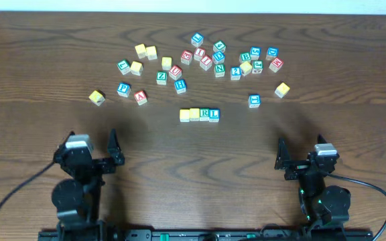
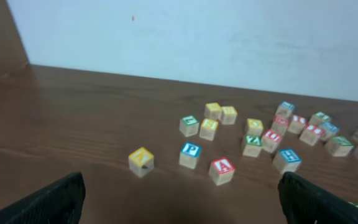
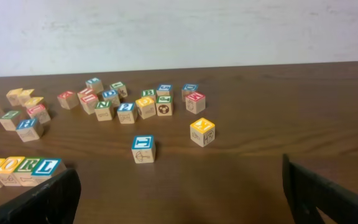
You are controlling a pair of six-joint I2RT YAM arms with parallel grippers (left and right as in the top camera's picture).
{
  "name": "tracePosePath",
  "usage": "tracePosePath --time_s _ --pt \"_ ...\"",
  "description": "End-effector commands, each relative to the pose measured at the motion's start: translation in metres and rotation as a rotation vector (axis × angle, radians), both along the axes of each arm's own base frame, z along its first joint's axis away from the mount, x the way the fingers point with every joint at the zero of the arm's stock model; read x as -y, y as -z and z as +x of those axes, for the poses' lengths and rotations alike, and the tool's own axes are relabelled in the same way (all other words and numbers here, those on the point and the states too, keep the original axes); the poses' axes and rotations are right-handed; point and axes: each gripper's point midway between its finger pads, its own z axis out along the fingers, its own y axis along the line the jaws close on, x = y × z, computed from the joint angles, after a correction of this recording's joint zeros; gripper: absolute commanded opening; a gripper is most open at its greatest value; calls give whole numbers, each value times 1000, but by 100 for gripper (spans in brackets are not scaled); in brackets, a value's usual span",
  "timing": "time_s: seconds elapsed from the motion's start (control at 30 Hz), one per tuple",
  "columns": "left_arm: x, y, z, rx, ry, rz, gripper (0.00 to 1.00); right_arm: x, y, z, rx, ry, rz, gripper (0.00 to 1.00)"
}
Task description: Spell out CORL
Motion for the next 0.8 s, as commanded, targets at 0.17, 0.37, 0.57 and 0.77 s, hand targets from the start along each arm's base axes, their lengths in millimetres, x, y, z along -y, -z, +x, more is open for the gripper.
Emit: tracePosePath --time_s 0.17,0.37,0.57,0.77 --pt "-7 24 -6 100 -39 65 98 3 1 0 0 11 -14 99" --pt "-12 49 -7 22 -67 59 98 3 1 0 0 11 -14 99" --pt "-13 55 -8 -4 -72 56 98 3 1 0 0 11 -14 99" --pt "-13 55 -8 -4 -72 56 98 3 1 0 0 11 -14 99"
